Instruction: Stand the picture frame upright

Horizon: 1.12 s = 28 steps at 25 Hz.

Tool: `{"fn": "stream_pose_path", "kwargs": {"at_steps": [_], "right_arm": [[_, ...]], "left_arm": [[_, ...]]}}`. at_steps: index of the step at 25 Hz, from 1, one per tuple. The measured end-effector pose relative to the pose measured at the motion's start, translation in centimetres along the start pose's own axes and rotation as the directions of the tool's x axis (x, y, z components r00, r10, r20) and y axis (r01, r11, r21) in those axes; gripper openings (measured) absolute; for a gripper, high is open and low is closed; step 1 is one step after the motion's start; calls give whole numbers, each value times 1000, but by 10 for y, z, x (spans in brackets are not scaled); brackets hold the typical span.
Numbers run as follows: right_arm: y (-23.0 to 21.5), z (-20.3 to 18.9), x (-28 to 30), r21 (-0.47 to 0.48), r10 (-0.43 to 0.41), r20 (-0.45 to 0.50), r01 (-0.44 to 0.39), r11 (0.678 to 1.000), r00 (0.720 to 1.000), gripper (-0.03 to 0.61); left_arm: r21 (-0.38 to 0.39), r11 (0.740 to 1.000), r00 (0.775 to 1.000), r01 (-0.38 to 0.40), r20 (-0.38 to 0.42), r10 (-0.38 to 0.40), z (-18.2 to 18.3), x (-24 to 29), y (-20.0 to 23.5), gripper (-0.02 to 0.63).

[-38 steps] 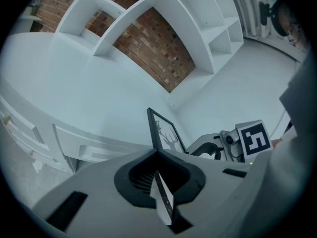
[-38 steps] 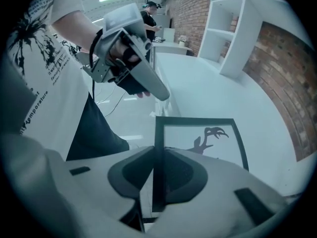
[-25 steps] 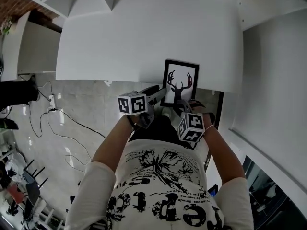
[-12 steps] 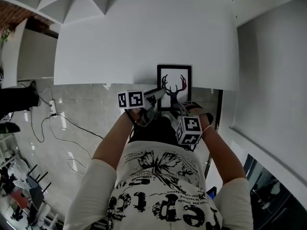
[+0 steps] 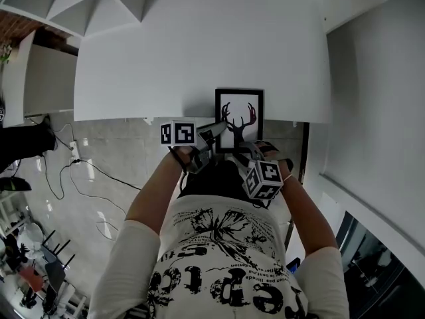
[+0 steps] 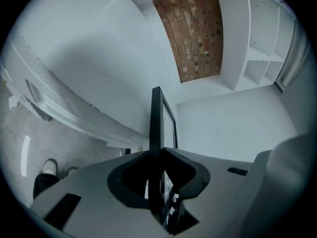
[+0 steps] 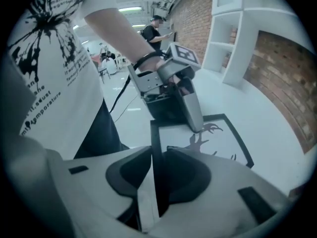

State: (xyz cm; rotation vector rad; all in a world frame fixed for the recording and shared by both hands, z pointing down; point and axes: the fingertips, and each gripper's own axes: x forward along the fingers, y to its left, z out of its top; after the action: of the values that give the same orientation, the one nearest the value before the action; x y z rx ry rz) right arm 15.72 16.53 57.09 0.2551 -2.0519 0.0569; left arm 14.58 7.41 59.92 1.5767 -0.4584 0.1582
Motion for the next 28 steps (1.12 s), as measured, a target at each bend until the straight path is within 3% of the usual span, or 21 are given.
{"fn": "stream_pose_path", "kwargs": {"at_steps": [2, 3, 5, 7, 10, 14, 21, 25, 28], "right_arm": [[-10, 15, -10, 139, 4, 150, -25, 990, 989, 153], [-17, 22, -19, 236, -1, 243, -58, 970, 970, 183], [-37, 26, -37, 432, -61, 379, -118, 894, 923, 196], [-61, 10, -52, 575, -163, 410, -116, 810, 897, 197], [-85, -29, -65, 702, -262, 369, -83, 707, 892, 196], [-98, -67, -66, 801, -287, 358, -134, 583, 888, 196], [-99, -87, -38, 859, -224, 465, -375, 349, 856, 196], [-98, -87, -20, 846, -172, 512, -461, 267, 841, 196], [-99, -83, -13, 833, -151, 541, -501, 234, 828, 196]], "left_arm": [[3, 1000, 1000, -2, -11, 2, 2, 2, 0, 87], [4, 1000, 1000, -3, -13, 3, 4, 3, 0, 87], [7, 1000, 1000, -7, -13, 7, 6, 3, 1, 87], [12, 1000, 1000, -12, -14, 12, 7, 3, 1, 87], [16, 1000, 1000, -19, -17, 19, 7, 3, 2, 87], [19, 1000, 1000, -13, -18, 14, 8, 5, 2, 89], [20, 1000, 1000, -8, -24, 8, 8, 6, 3, 89], [27, 1000, 1000, -9, -23, 10, 8, 7, 5, 89], [34, 999, 1000, -5, -22, 5, 8, 6, 2, 89]]}}
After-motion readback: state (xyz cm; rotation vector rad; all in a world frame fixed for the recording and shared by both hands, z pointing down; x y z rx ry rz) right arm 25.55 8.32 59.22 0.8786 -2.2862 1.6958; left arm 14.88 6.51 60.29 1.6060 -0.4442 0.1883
